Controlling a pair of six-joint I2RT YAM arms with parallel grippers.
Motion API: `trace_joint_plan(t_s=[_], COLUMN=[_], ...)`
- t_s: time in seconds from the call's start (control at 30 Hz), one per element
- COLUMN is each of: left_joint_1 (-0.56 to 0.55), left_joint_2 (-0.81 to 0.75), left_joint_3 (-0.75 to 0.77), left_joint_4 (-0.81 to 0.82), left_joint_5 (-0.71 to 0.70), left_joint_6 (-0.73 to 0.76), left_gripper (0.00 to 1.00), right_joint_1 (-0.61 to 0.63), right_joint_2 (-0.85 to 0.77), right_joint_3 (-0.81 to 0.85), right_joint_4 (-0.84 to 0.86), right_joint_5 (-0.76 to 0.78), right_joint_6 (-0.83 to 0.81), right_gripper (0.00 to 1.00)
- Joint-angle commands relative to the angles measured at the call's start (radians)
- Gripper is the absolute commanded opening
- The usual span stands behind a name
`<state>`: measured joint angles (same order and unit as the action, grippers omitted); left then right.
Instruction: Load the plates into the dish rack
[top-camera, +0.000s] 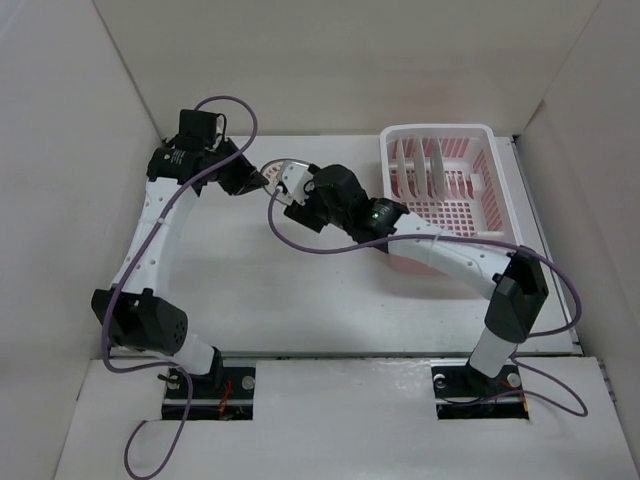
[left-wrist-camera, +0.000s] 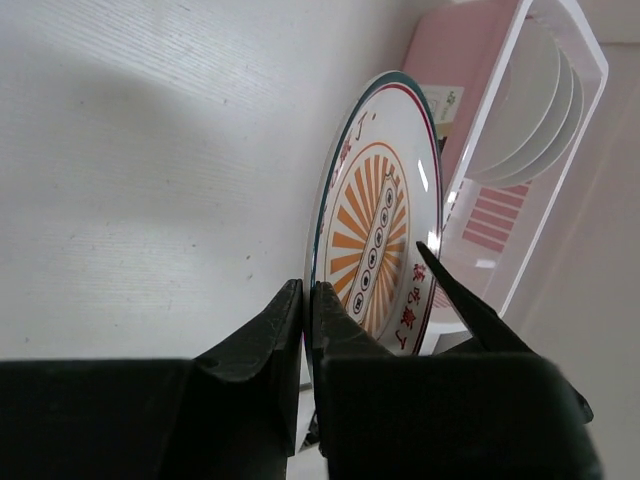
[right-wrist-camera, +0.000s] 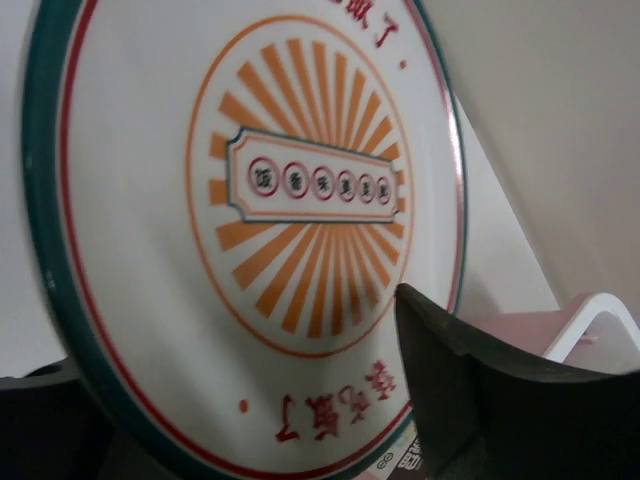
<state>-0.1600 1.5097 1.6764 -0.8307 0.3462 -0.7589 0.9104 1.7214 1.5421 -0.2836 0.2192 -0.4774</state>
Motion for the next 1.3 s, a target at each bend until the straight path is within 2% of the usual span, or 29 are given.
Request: trace_joint_plan(t_s=[0.0,0.07,0.1,0.13,0.17,0.23,0.33,0.4,0.43,0.53,0.67,0.77,0.9,0.97,1.03,1.27], left_joint_1=[0.002,0.011,0.011,0.020,0.020,0.030,0.053,0.080,0.089,0.115,0.116,0.116,0.116,0.116,0.116,0.096], left_joint_2=[-0.062,-0.062,-0.062,-0.062,-0.062,-0.062,-0.062,-0.071,-0.084,-0.120,-0.138,-0.138,-0.138,-0.149,-0.160,-0.169], left_joint_3=[-0.020,-0.020,-0.020,-0.020,-0.029,-0.029,-0.058,-0.104,-0.124,-0.198,-0.207,-0.225,-0.293,-0.345,-0.375,-0.431], left_joint_4=[0.022,0.022,0.022,0.022,0.022,0.045,0.093,0.149,0.181,0.335,0.390,0.381,0.367,0.367,0.392,0.424], left_joint_5=[0.060,0.060,0.060,0.060,0.060,0.069,0.106,0.143,0.196,0.272,0.187,0.098,0.045,0.033,0.024,-0.007], left_joint_6=[-0.019,-0.019,-0.019,-0.019,-0.019,-0.019,-0.019,-0.019,-0.032,-0.057,-0.011,0.038,0.113,0.138,0.147,0.165], left_gripper=[0.00,0.00,0.00,0.00,0.00,0.00,0.00,0.23,0.54,1.00,1.00,1.00,1.00,1.00,1.00,1.00], right_joint_1=[0.004,0.004,0.004,0.004,0.004,0.004,0.004,0.004,0.004,0.004,0.004,-0.077,-0.250,-0.376,-0.488,-0.754], right_joint_2=[0.016,0.026,0.026,0.026,0.026,0.015,0.004,-0.019,-0.019,-0.060,-0.126,-0.210,-0.316,-0.350,-0.384,-0.390], right_joint_3=[0.032,0.041,0.041,0.050,0.050,0.050,0.050,0.050,0.050,0.029,0.009,0.009,-0.002,-0.013,-0.022,-0.115], right_joint_4=[0.078,0.067,0.058,0.058,0.058,0.058,0.058,0.058,0.058,0.067,0.086,0.086,0.086,0.086,0.075,0.098], right_joint_5=[0.035,0.026,0.011,0.011,0.011,-0.001,-0.020,-0.020,-0.020,-0.020,0.031,0.010,-0.089,-0.162,-0.173,-0.185], right_joint_6=[-0.004,-0.004,-0.004,-0.004,0.006,0.006,0.028,0.037,0.049,0.089,0.160,0.276,0.391,0.413,0.424,0.424], right_gripper=[0.71,0.58,0.37,0.24,0.18,0.13,0.00,0.00,0.00,0.00,0.00,0.00,0.00,0.00,0.00,0.00])
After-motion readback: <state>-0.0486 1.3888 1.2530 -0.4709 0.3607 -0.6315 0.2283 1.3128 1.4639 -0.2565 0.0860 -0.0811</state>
